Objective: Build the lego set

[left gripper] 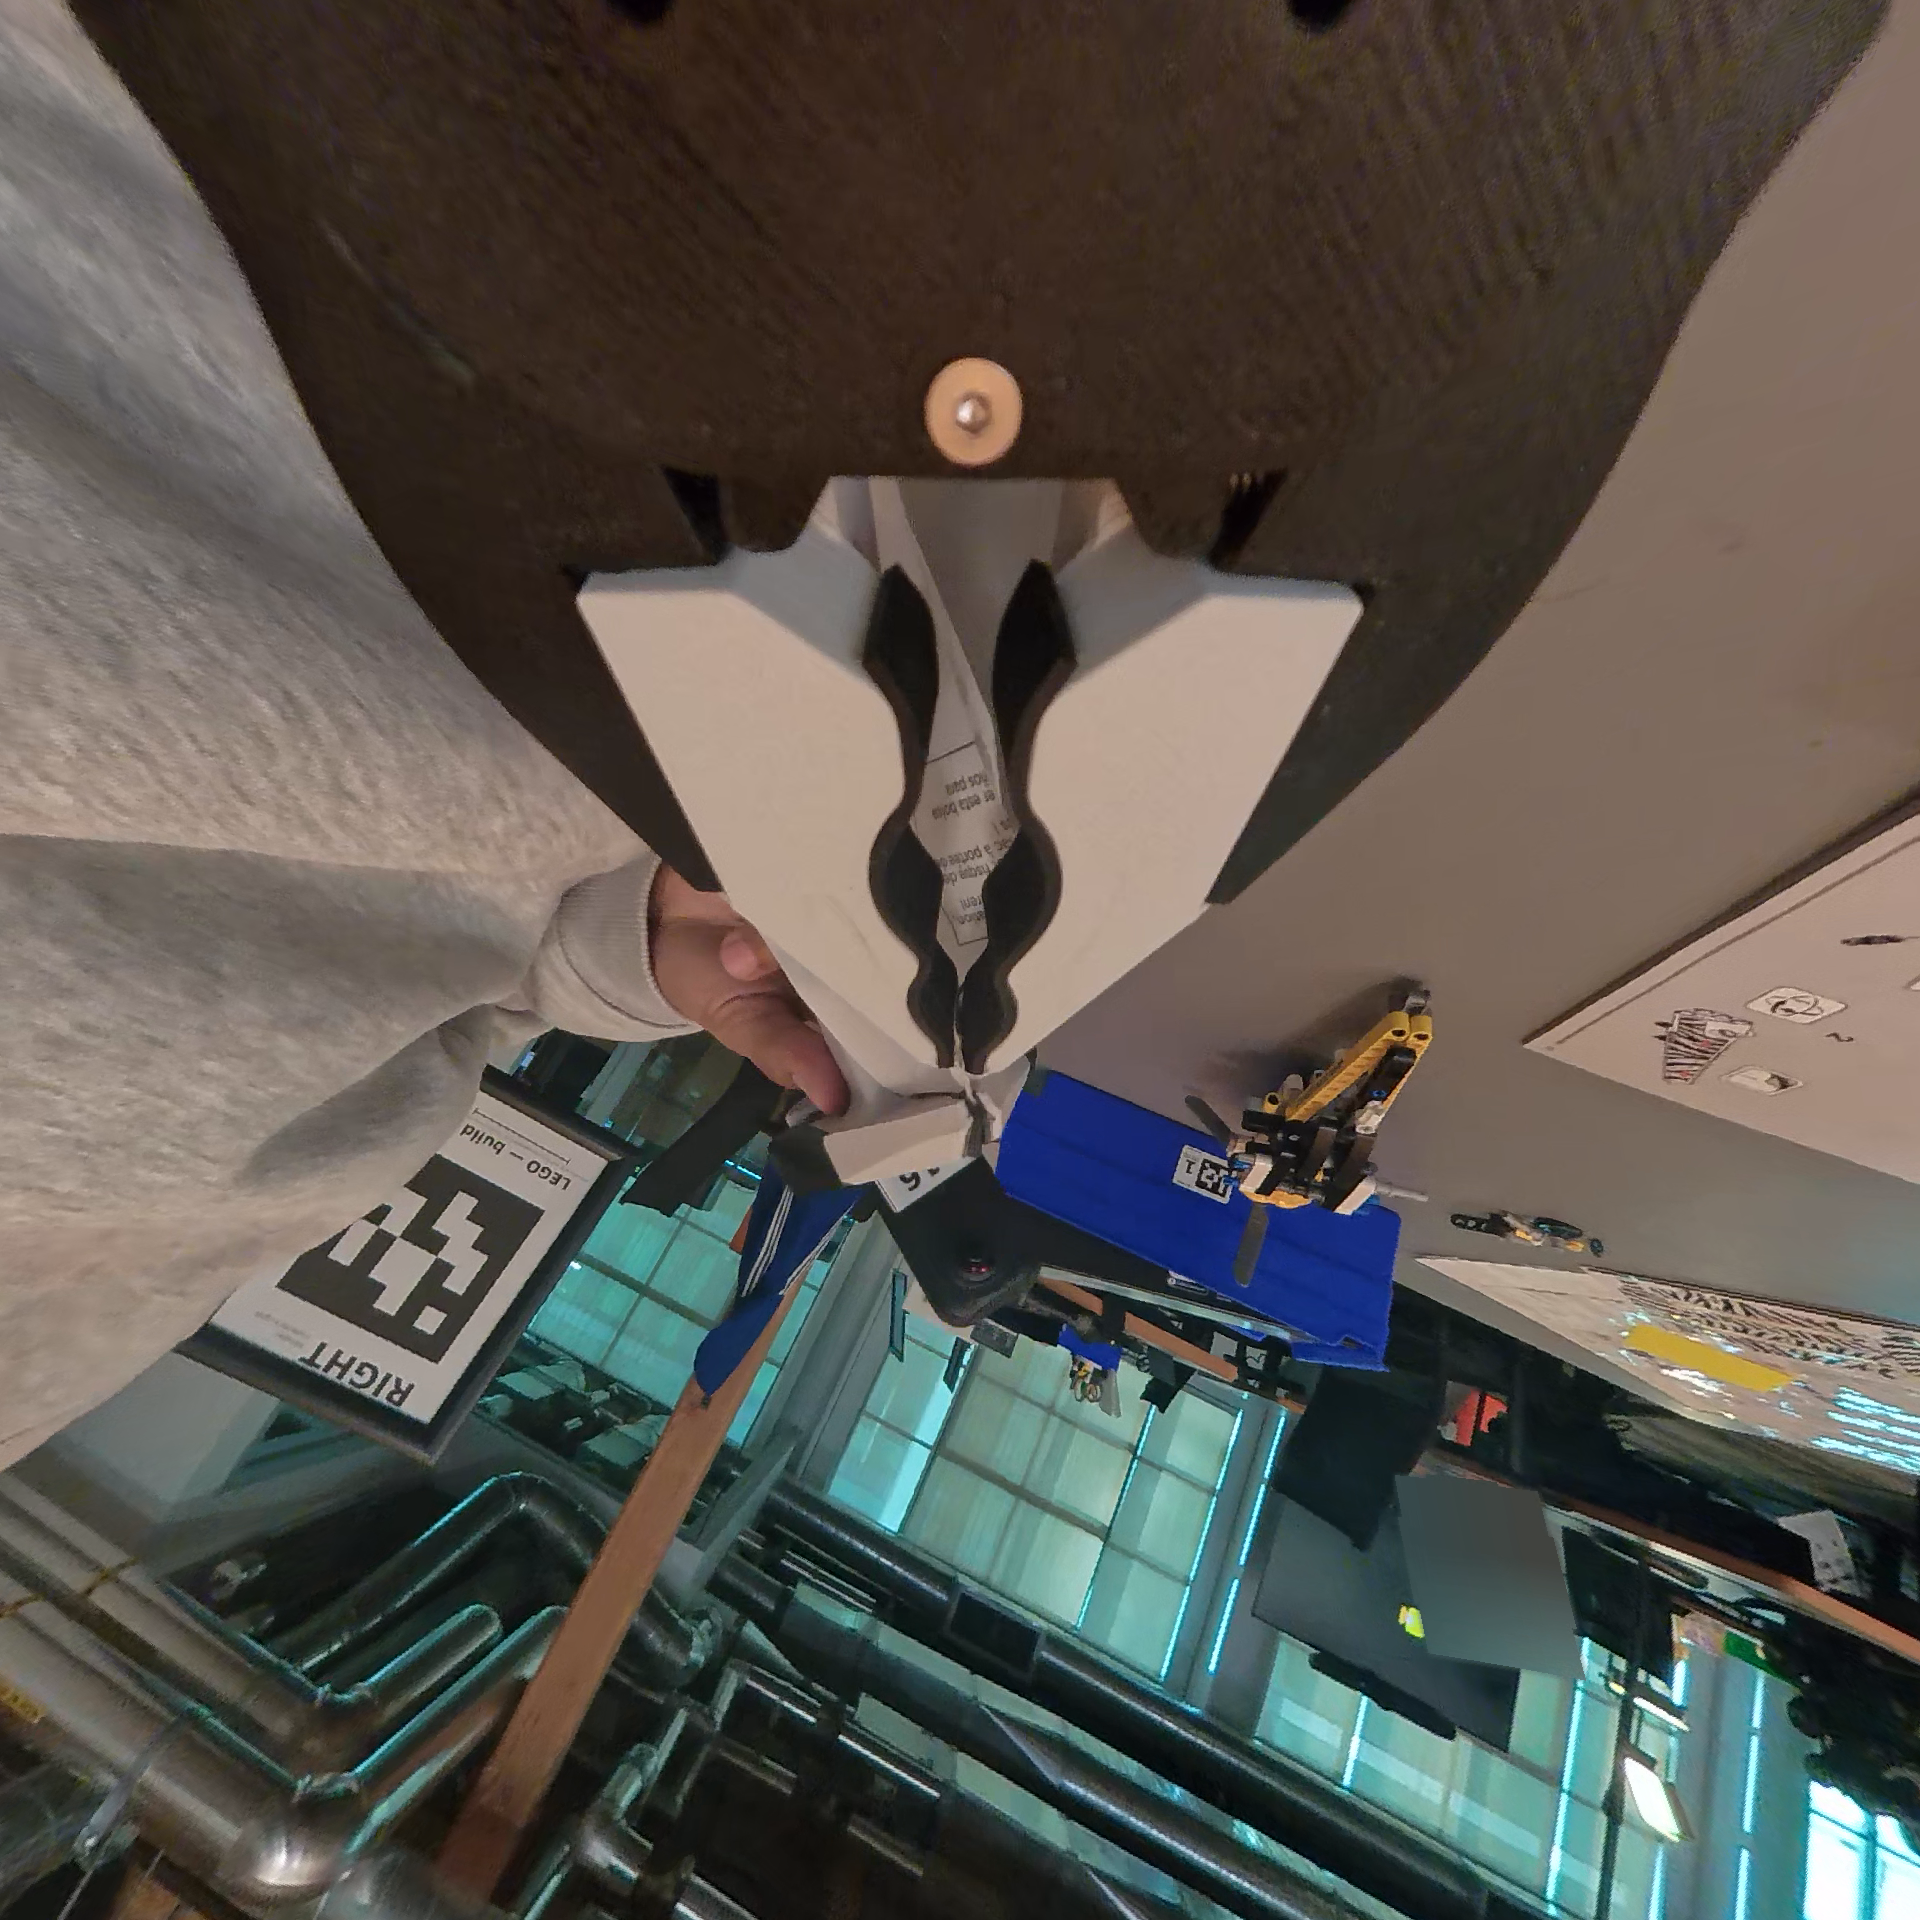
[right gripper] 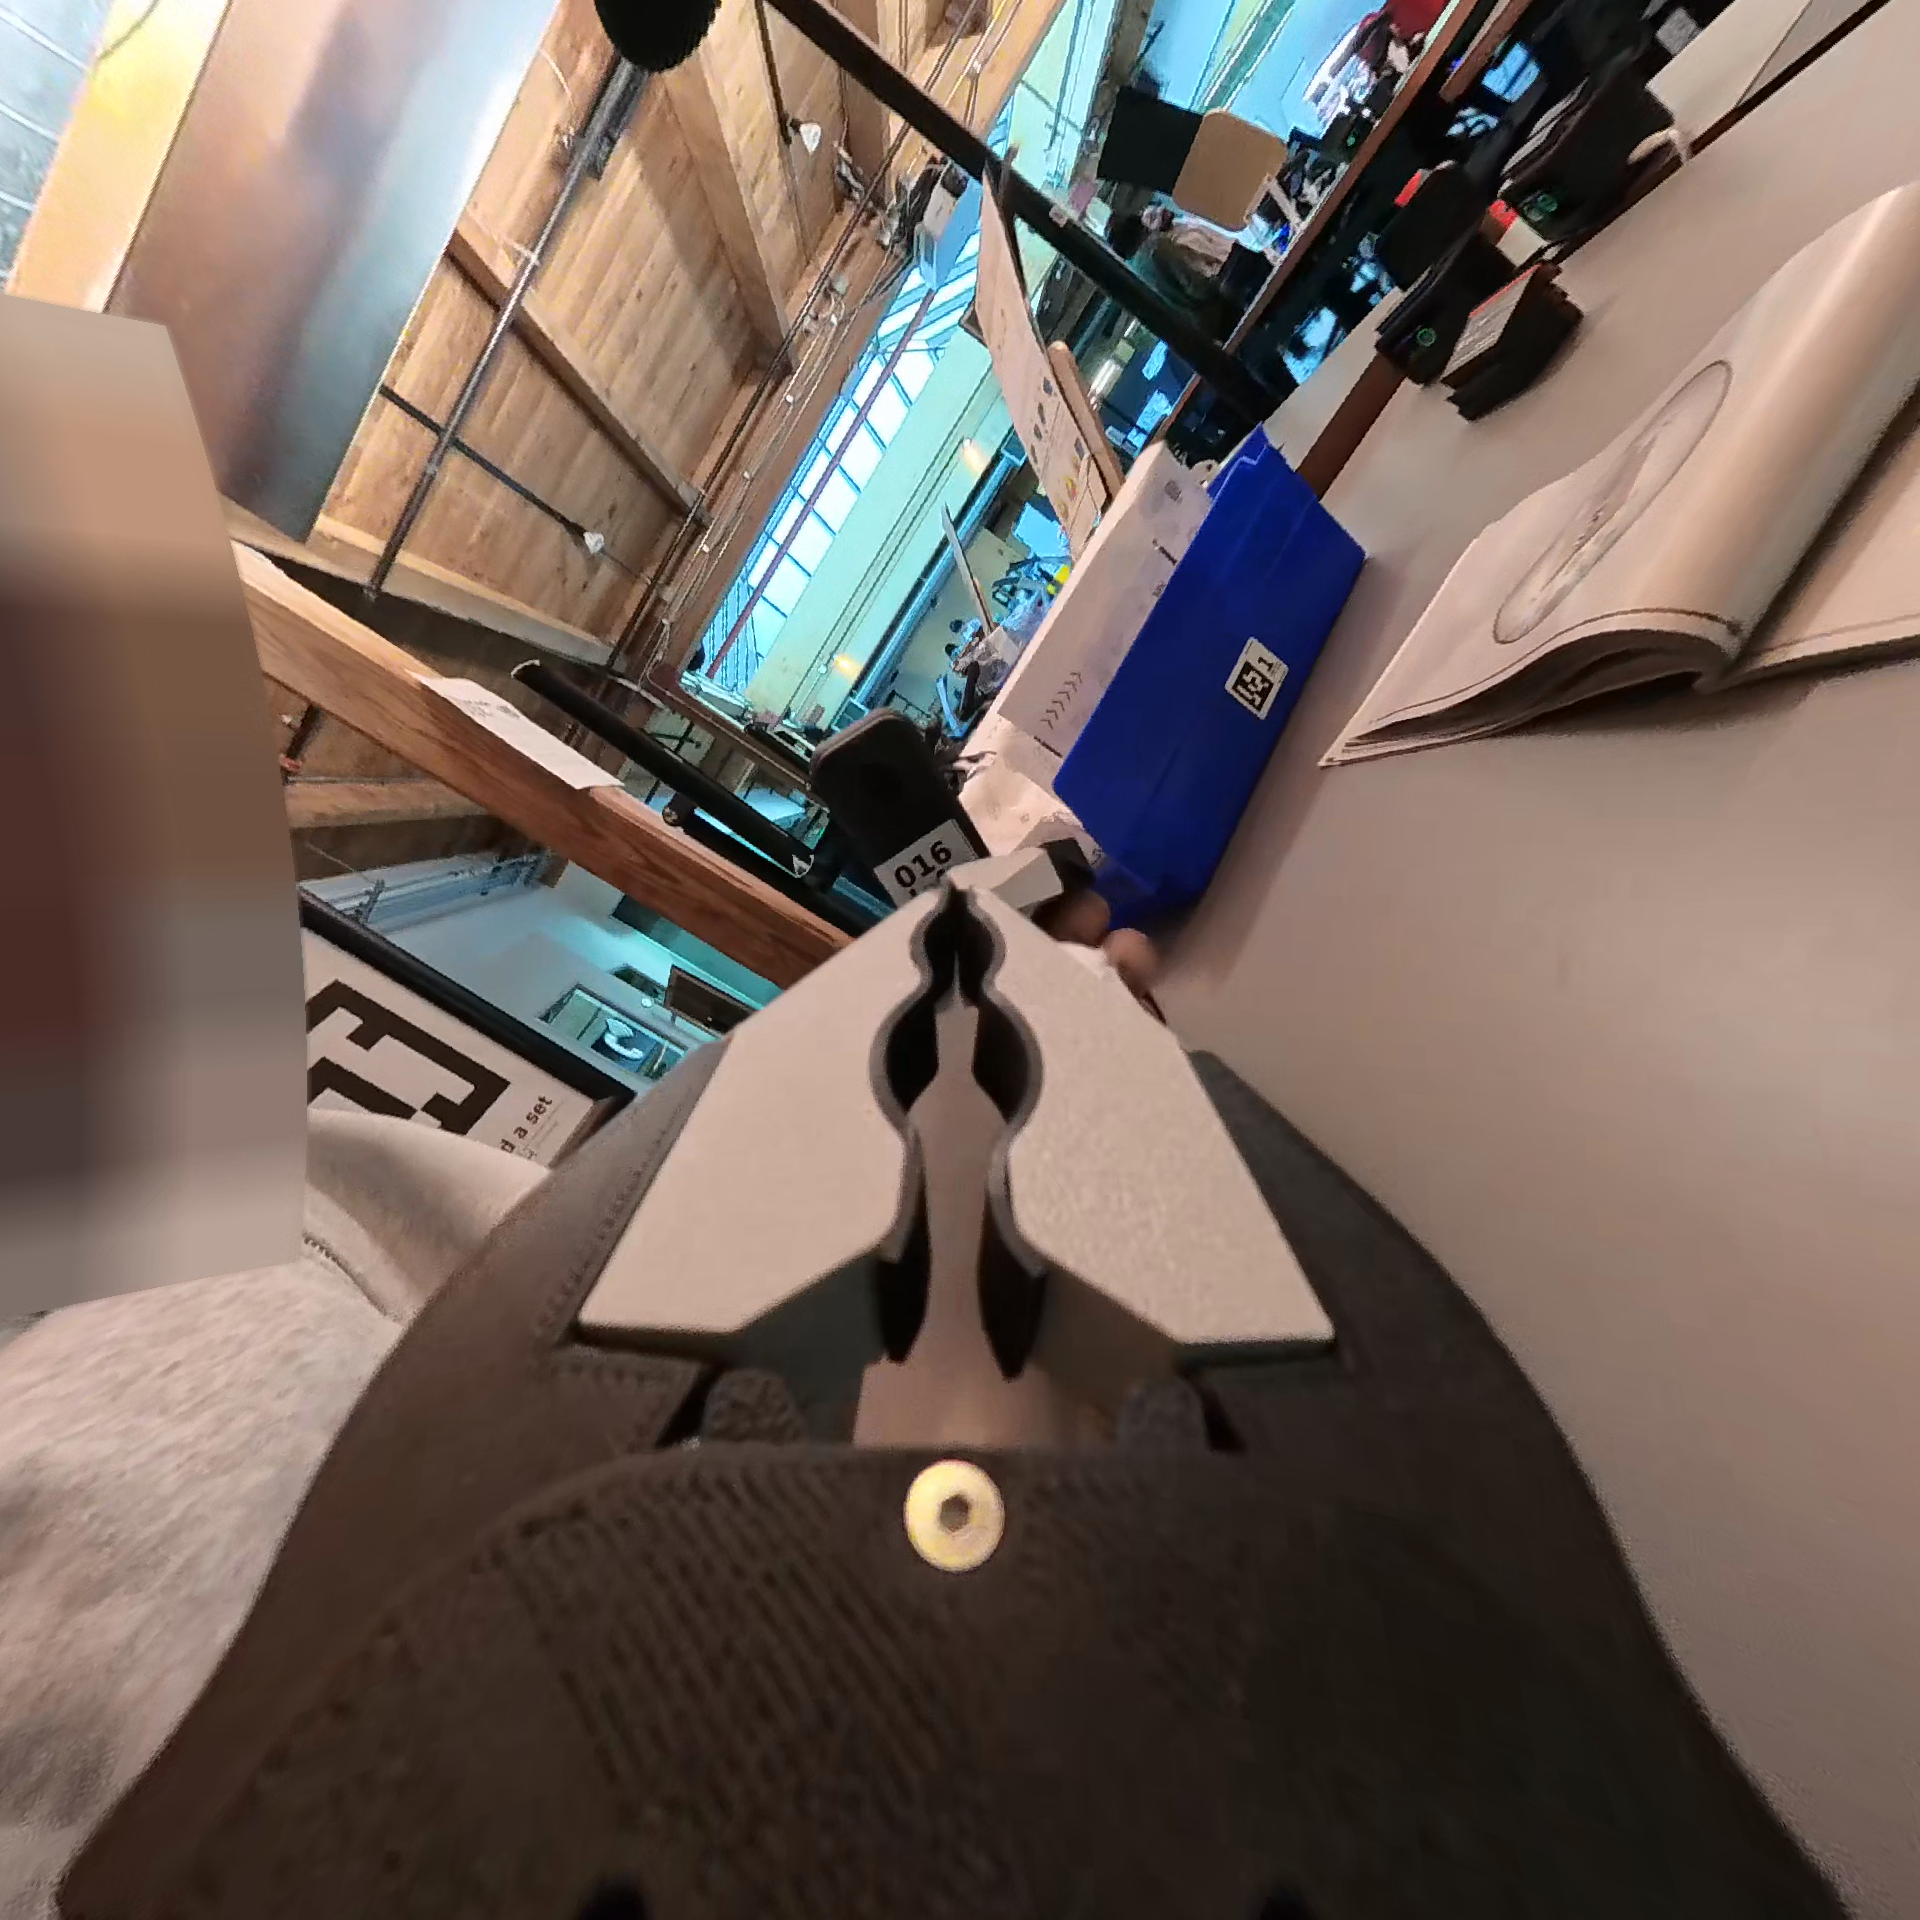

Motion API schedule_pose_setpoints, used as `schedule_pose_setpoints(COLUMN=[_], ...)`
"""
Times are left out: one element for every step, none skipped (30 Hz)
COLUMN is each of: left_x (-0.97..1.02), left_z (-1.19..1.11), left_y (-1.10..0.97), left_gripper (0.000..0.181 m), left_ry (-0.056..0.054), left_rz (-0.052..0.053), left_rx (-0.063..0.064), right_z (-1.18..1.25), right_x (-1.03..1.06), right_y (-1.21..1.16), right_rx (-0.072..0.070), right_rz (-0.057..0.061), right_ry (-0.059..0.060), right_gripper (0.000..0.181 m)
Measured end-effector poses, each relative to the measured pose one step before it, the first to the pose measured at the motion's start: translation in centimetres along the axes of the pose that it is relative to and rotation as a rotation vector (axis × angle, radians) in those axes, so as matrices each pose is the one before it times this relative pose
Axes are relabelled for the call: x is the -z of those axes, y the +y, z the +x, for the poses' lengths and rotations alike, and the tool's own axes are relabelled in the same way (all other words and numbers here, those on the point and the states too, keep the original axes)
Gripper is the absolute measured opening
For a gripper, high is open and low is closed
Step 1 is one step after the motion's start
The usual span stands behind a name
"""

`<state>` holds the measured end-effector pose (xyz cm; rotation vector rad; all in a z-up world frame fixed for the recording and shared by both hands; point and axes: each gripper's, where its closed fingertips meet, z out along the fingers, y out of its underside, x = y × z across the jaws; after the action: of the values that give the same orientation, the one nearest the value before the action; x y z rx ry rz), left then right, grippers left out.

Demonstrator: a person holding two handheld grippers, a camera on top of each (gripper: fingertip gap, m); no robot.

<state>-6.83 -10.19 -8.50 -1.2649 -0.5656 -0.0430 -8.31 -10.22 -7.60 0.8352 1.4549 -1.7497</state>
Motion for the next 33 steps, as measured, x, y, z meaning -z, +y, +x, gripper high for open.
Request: schedule_pose_setpoints(left_x=[-0.043,-0.018,-0.026,-0.029,-0.001,-0.042,0.003,0.07,0.128,0.112,0.128,0.17,0.123,0.146,0.181,0.247,0.257,0.213,0.106,-0.047,-0.188,-0.269,-0.252,-0.157,-0.102,-0.003,0.094,0.197,0.265,0.305,0.317,0.322,0.303], left_z=[-0.032,0.032,0.001,-0.016,-0.04,-0.045,-0.019,-0.047,-0.092,0.067,0.056,-0.051,-0.099,-0.16,0.014,-0.167,-0.488,-0.405,-0.248,-0.105,0.148,0.228,0.505,0.608,-0.059,-0.092,-0.274,-0.453,-0.414,-0.31,-0.393,-0.404,-0.383], left_y=[-0.002,-0.026,0.05,0.012,0.018,-0.049,-0.078,0.045,0.023,-0.112,-0.192,-0.118,-0.04,-0.013,0.001,0.055,0.187,0.401,0.742,0.845,0.718,0.536,0.258,0.007,-0.041,-0.018,-0.051,-0.131,-0.196,-0.217,-0.255,-0.257,-0.272], left_gripper=[0.003,0.003,0.004,0.003,0.004,0.003,0.003,0.003,0.003,0.003,0.003,0.002,0.001,0.004,0.013,0.021,0.033,0.045,0.048,0.053,0.056,0.056,0.047,0.027,0.02,0.016,0.015,0.014,0.013,0.013,0.012,0.012,0.011], left_ry=[-0.0018,0.0025,0.0005,-0.0006,0.0002,0.0001,0.0011,-0.0012,-0.0027,0.0073,0.007,0.0,-0.004,-0.0128,-0.0061,-0.0205,-0.042,-0.0317,-0.0133,-0.0038,0.0127,0.0174,0.0336,0.0406,-0.0023,-0.0033,-0.0118,-0.0196,-0.0123,-0.002,-0.0069,-0.0085,-0.0098], left_rz=[0.0016,0.0022,-0.0036,0.0004,0.0007,0.0033,0.0049,-0.0011,0.0018,0.0086,0.0103,0.0082,0.0071,0.005,-0.0047,-0.0132,-0.0213,-0.0294,-0.0476,-0.0523,-0.0433,-0.0314,-0.0127,0.0027,0.0028,0.0009,0.0036,0.0092,0.0147,0.0166,0.0207,0.0193,0.0203], left_rx=[0.0015,0.0014,0.0025,-0.0015,0.0023,0.0019,0.002,0.0029,0.0022,0.0047,0.0073,0.0069,0.0034,0.0026,-0.0099,-0.0187,-0.0175,-0.0093,-0.0011,0.0056,0.0069,0.0026,-0.0051,-0.0052,0.0,0.0016,0.0076,0.0146,0.0234,0.0273,0.03,0.0287,0.0229], right_z=[0.053,0.013,0.038,0.015,0.028,0.005,-0.001,0.071,0.055,-0.078,-0.089,0.019,0.128,0.184,0.093,0.027,0.059,-0.132,-0.361,-0.237,-0.16,-0.192,0.026,0.136,0.154,0.295,0.346,0.251,0.276,0.477,0.629,0.821,1.12], right_x=[0.038,0.046,0.055,0.024,0.008,0.01,-0.019,-0.055,-0.093,-0.133,-0.152,-0.146,-0.08,-0.03,-0.038,-0.052,-0.045,-0.102,-0.197,-0.246,-0.266,-0.262,-0.21,-0.061,0.162,0.389,0.621,0.792,0.882,0.905,0.957,1.002,1.037], right_y=[-0.106,-0.19,-0.168,-0.039,-0.04,-0.056,0.0,0.054,0.085,0.083,0.086,0.121,0.007,-0.066,0.057,0.128,0.097,0.226,0.386,0.425,0.442,0.334,0.19,0.029,-0.213,-0.43,-0.625,-0.734,-0.657,-0.451,-0.217,-0.018,0.164], right_rx=[-0.0077,-0.0159,-0.0157,-0.0094,-0.0081,-0.0136,-0.0164,-0.0072,0.0079,0.0126,0.0091,0.0116,0.028,0.0345,0.0226,0.0112,0.0119,0.0129,0.0061,0.008,0.0242,0.0396,0.0436,0.048,0.0509,0.0481,0.0468,0.0494,0.0456,0.032,0.0191,0.011,0.0053], right_rz=[0.0111,0.0169,0.0146,0.004,0.005,0.01,0.0039,-0.0043,-0.008,-0.0085,-0.0117,-0.0187,-0.0116,-0.0084,-0.0209,-0.025,-0.019,-0.0284,-0.047,-0.054,-0.0583,-0.0543,-0.0468,-0.0422,-0.0283,-0.0114,0.0077,0.0257,0.0324,0.0298,0.0236,0.0193,0.019], right_ry=[0.0028,-0.0004,-0.0008,-0.0053,-0.0037,-0.0057,-0.0111,-0.0046,0.0054,0.004,0.0028,0.0081,0.02,0.0259,0.016,0.0087,0.0132,0.0001,-0.0159,-0.0052,0.0049,0.009,0.0257,0.0324,0.0329,0.0402,0.04,0.0298,0.0264,0.031,0.0309,0.0332,0.0448], right_gripper=[0.0,0.0,0.0,0.0,0.0,0.0,0.0,0.0,0.0,0.0,0.0,0.0,0.0,0.0,0.0,0.0,0.0,0.0,0.0,0.0,0.0,0.0,0.0,0.004,0.017,0.031,0.043,0.049,0.053,0.059,0.063,0.066,0.069])
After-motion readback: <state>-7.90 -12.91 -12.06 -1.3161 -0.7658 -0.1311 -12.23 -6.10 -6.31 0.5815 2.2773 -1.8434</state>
